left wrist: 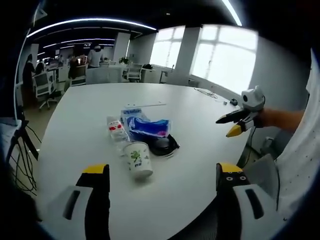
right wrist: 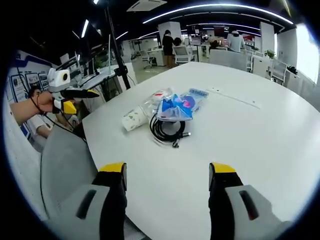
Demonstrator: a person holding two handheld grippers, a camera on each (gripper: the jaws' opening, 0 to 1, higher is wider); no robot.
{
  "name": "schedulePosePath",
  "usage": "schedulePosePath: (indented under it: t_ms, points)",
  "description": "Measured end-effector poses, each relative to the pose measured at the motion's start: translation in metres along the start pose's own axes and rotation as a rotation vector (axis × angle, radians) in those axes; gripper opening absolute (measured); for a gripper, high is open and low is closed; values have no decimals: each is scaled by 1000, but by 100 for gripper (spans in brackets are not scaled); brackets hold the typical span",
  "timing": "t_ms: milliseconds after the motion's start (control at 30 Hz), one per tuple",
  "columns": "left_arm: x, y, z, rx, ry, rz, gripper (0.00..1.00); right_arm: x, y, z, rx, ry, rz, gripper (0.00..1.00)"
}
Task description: Arrange the tabletop items into an orderly group along one side of the table until the central work area is clear of visible clutter.
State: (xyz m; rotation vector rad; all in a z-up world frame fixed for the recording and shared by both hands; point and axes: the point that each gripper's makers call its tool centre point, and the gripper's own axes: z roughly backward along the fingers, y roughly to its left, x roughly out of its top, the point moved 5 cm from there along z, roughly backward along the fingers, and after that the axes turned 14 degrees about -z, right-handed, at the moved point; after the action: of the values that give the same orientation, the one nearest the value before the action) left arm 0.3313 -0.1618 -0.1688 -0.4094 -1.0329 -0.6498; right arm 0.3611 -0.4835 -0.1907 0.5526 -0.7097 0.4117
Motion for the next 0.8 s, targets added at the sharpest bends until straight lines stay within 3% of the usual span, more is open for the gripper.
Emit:
schedulePosePath:
  t_ms: [800]
  points:
    - [3, 6, -7, -19, 6, -2, 89, 4, -3, -7, -2, 2, -17, 65]
